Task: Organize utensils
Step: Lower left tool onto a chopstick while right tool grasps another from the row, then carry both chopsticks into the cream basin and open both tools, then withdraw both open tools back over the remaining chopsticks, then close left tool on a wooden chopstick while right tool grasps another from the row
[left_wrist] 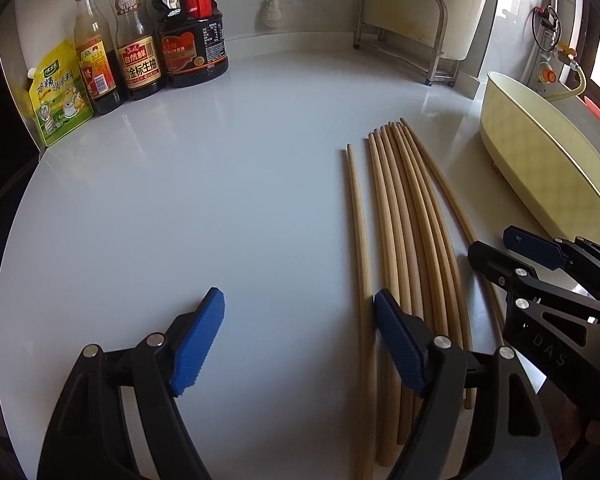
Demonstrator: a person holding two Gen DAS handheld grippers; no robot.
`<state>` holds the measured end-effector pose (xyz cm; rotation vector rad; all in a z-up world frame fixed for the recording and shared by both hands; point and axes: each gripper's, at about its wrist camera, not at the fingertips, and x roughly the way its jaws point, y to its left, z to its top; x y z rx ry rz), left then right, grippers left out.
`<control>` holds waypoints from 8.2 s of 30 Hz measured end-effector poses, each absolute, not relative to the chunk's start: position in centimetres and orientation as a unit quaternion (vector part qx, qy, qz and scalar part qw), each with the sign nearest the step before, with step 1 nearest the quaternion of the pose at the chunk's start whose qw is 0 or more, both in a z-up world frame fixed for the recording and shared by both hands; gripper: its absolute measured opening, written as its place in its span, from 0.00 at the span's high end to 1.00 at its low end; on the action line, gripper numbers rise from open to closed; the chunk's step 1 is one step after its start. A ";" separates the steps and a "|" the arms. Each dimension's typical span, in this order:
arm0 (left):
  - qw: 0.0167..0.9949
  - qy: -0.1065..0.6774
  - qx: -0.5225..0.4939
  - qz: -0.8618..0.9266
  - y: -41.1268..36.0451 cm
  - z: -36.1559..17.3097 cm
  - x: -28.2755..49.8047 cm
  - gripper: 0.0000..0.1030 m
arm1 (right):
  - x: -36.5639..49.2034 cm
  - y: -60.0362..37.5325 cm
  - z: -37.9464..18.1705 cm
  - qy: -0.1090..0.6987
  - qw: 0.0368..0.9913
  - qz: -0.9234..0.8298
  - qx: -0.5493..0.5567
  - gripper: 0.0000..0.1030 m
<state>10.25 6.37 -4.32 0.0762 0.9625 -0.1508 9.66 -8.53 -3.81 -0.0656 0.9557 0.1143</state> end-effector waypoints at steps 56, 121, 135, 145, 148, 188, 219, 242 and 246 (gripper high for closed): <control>0.882 0.405 -0.004 -0.242 -9.0 8.3 15.5 0.93 | 8.0 -26.7 6.2 0.340 0.924 -0.033 0.169 0.94; 0.914 0.400 -0.021 -0.063 7.4 5.6 10.8 0.46 | 7.6 -11.9 4.4 0.385 0.916 0.104 0.049 0.61; 0.902 0.429 -0.029 -0.027 10.1 1.7 10.7 0.34 | 8.6 -8.9 0.2 0.432 0.893 0.123 0.026 0.57; 0.891 0.452 -0.025 -0.039 9.6 -1.2 11.8 0.34 | 9.7 -8.3 -2.6 0.454 0.886 0.099 0.007 0.57; 0.890 0.453 -0.023 -0.042 9.4 -1.5 12.2 0.34 | 10.0 -8.1 -3.0 0.456 0.885 0.092 0.000 0.57; 0.873 0.479 0.010 -0.090 4.9 -3.5 12.9 0.32 | 10.1 -10.3 -4.0 0.462 0.884 0.069 0.009 0.54; 0.869 0.489 0.036 -0.063 4.5 -4.6 13.9 0.22 | 10.3 -10.6 -4.5 0.456 0.889 0.049 -0.014 0.51; 0.867 0.488 0.015 -0.098 4.5 -4.0 13.0 0.93 | 9.6 -9.6 -3.8 0.461 0.883 0.082 -0.022 0.94; 0.864 0.493 0.007 -0.104 5.1 -3.9 12.7 0.93 | 9.4 -9.5 -3.4 0.458 0.885 0.089 -0.012 0.94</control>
